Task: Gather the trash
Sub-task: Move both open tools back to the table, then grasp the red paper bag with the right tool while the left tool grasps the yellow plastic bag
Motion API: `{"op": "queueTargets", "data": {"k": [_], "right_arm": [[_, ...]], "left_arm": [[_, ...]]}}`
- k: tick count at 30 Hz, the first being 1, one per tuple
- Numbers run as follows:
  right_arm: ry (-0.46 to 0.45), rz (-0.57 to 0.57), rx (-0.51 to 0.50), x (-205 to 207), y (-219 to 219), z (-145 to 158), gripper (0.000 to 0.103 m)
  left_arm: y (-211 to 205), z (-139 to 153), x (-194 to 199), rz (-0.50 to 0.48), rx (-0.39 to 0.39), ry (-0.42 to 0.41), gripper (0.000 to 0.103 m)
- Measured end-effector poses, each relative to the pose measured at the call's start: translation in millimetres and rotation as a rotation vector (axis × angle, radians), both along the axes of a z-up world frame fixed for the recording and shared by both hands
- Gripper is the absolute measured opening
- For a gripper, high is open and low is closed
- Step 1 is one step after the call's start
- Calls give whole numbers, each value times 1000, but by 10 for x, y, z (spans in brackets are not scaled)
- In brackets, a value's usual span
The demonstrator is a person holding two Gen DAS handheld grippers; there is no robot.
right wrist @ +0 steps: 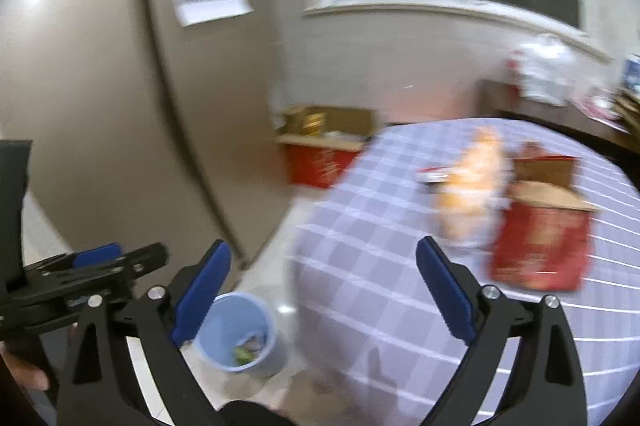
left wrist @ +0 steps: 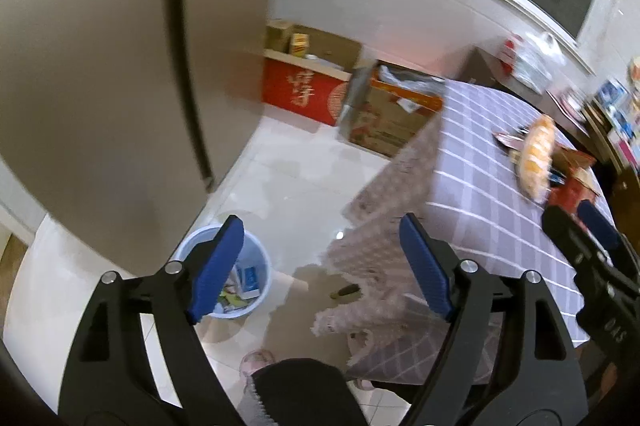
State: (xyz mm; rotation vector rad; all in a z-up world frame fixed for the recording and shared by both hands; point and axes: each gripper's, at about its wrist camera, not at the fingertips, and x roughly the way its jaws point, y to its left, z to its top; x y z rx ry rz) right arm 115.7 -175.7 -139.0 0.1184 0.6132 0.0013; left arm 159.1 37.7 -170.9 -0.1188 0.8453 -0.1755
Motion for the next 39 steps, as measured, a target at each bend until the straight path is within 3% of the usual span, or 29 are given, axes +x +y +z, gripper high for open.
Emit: {"op": "queueTargets", "data": {"k": [3, 7, 11, 16, 19, 24, 26, 28, 31, 38, 39], "right_arm": [[-6, -131, -34, -82, -402, -17, 95], [40, -272, -7, -39, -867, -146, 95], [70, -382, -4, 43, -1112, -230, 96], [88, -408, -10, 296, -1153, -305, 98], [152, -419, -80, 501, -1105, -394, 98], [149, -474, -36, 445, -1343, -421, 97], [134, -453, 12, 376, -1451, -430, 89], [112, -445, 22, 281, -1529, -418, 63], [98, -427, 38, 150, -1639, -407, 43], [86, -399, 87, -52, -1752, -359, 36], [84, -398, 89, -64, -1761, -357, 35]], "left_arm": [[-323, 46, 7, -56, -3, -7, 79], [-785, 104, 54, -131, 13, -26, 79], [-1113, 100, 153, -167, 30, -25, 79], [-1285, 47, 312, -178, 41, -13, 79], [-1341, -1, 407, -175, 50, -3, 79], [-1548, -23, 509, -217, 25, 4, 79], [-1697, -26, 551, -256, -2, 12, 79], [-1873, -40, 583, -295, -22, 12, 79], [-2117, -116, 602, -327, -20, 18, 79], [-2475, -239, 666, -351, -44, 41, 78], [-2497, -252, 680, -355, -45, 46, 66]]}}
